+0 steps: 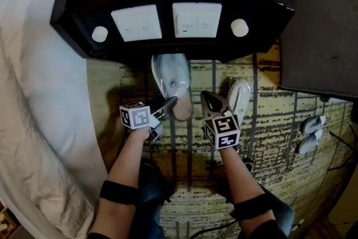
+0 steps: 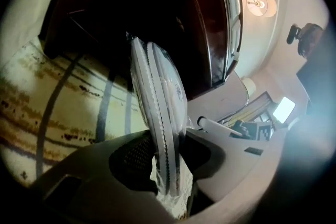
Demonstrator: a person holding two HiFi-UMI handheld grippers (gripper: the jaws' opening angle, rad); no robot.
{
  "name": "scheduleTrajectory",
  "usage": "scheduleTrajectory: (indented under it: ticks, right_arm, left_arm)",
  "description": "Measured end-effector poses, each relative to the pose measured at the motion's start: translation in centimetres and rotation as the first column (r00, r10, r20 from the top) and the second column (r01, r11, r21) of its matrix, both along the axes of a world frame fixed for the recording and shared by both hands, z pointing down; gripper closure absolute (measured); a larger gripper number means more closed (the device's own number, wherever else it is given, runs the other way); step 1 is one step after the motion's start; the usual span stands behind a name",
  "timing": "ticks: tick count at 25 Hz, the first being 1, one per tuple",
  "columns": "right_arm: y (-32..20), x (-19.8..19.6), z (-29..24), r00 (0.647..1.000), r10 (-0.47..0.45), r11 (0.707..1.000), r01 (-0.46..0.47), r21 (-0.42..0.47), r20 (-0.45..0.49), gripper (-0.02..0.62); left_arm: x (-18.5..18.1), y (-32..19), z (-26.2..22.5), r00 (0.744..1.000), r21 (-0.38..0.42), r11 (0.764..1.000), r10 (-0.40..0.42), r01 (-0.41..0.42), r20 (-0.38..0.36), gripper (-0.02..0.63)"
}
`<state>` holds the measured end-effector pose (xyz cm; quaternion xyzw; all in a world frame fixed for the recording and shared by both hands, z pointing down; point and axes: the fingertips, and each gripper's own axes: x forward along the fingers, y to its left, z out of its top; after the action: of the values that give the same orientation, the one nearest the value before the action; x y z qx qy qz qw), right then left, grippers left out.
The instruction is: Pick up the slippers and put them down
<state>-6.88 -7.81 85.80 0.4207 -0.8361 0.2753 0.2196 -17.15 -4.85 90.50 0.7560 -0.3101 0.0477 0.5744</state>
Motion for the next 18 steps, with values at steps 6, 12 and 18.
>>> scheduleTrajectory:
  ticks: [6,12,18]
  right_arm:
    - [-2.7,-1.0,0.3,0.999,0.024,0.999,-0.025,0.037,0.032,0.594]
    - [-2.9,-2.3,1.4,0.998,0.016,0.999,-0.018,0.036,0.053,0.594]
    - [-2.7,-3.1,1.6,0.998,-0.002,0.999,0.000,0.039,0.057,0.594]
  left_arm:
    - [-2.7,-6.9,-0.6,0.996,0.034,0.995,-0.089,0.090,-0.030,0.479]
    - [-6.1,-12.1,-0.4,0.968,0.020,0.969,-0.246,0.248,-0.046,0.479]
    - [-8.6,-14.6,-0.1,0.910,0.016,0.911,-0.411,0.412,-0.060,0.477]
